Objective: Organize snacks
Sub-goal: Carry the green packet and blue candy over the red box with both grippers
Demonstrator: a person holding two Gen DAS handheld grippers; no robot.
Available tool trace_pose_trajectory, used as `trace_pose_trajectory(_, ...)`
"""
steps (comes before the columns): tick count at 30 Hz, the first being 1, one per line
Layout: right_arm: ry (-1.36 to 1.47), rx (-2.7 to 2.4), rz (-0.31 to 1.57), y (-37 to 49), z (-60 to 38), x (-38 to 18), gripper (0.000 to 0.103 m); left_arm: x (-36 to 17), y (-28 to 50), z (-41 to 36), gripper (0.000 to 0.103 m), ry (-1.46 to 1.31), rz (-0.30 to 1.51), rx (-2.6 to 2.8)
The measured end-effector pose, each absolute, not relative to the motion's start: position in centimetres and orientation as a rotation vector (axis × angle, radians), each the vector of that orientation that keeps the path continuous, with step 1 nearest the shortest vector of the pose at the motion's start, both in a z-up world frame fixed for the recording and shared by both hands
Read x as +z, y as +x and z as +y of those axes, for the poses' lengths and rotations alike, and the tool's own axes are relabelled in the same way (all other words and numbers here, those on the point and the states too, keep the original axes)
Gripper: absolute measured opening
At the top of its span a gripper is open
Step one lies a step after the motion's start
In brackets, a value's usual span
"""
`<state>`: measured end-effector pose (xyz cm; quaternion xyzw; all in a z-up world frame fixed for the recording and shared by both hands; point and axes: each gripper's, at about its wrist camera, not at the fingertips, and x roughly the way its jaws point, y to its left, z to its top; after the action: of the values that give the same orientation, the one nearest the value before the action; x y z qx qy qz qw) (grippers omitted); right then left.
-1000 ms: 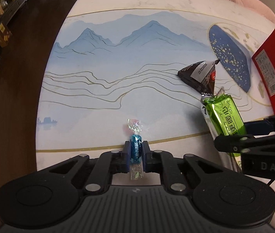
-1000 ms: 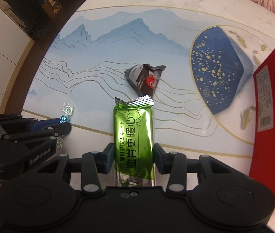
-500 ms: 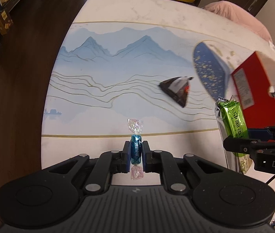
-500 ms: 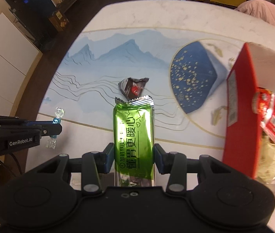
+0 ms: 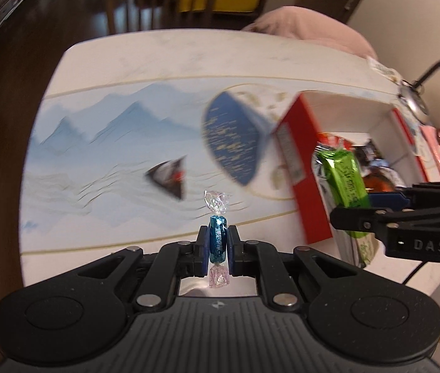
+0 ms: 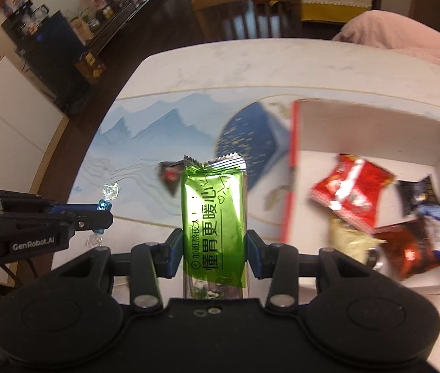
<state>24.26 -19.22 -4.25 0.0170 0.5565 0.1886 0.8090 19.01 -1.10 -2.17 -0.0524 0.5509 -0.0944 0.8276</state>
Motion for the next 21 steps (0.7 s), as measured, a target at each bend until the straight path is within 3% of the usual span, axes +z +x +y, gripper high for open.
trace_pose_trajectory(21,0.082,0.195,1.185,28.9,-36.2,-6.0,0.042,-1.7,25.0,-19.3,0.011,0.015,1.188,-0.372)
